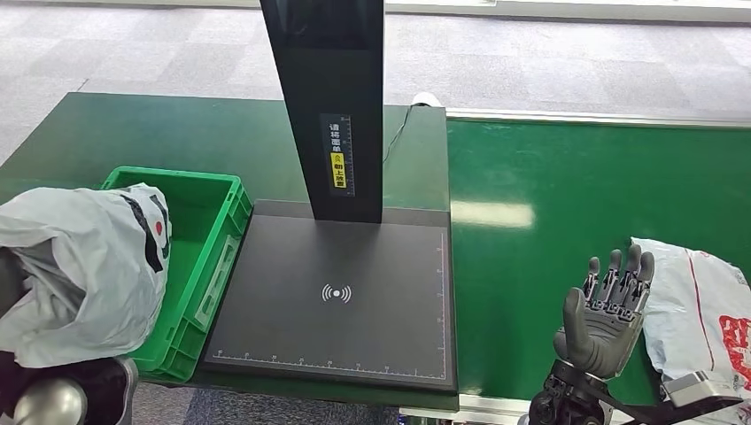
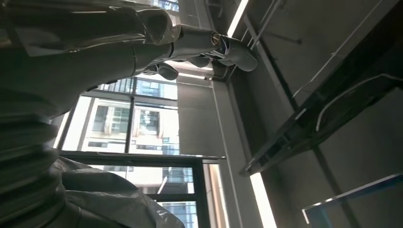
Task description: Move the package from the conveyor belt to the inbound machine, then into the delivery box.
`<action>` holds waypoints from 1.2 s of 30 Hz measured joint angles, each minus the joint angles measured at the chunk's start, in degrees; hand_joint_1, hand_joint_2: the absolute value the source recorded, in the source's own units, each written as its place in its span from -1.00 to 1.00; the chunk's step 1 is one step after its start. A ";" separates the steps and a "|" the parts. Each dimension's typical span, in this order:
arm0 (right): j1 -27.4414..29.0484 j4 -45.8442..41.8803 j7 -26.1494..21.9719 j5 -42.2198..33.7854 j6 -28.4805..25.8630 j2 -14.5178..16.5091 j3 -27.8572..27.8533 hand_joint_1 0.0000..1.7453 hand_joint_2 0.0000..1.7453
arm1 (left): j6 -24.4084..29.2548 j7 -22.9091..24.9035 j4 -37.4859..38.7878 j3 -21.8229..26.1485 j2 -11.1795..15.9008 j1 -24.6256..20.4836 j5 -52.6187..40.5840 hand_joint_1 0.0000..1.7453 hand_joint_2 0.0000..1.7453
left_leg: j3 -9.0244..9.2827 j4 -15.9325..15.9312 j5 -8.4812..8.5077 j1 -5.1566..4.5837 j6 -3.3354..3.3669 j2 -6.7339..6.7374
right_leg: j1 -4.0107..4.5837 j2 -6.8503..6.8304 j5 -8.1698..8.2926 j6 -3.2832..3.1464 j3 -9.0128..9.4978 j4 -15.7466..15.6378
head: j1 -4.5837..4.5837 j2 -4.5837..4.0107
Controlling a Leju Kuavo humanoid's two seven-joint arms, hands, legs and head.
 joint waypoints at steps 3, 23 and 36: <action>0.01 -0.04 0.01 -0.02 -0.05 0.07 -0.01 -1.00 1.00 | 0.00 -0.04 -1.98 -0.42 -0.86 0.06 -0.77 -1.00 1.00 | 0.00 0.00 0.00 0.00 0.00 -0.01 | 0.00 0.00 0.00 0.00 0.00 0.00 | -0.01 0.00; 0.36 -2.18 1.27 -0.07 3.06 0.51 -0.05 -1.00 1.00 | -3.35 28.65 26.55 6.73 6.23 -11.73 -26.02 -1.00 1.00 | 0.12 -0.01 0.05 0.01 0.00 0.03 | 0.01 0.01 0.01 -0.01 0.09 0.02 | -0.01 0.00; -3.29 -1.05 3.50 -0.41 3.19 0.05 0.66 -1.00 1.00 | -8.00 49.58 53.59 10.38 19.82 -24.55 -64.84 -1.00 1.00 | 0.12 -0.01 0.08 0.03 -0.02 0.05 | 0.03 0.02 0.01 -0.01 0.09 0.04 | 0.01 0.00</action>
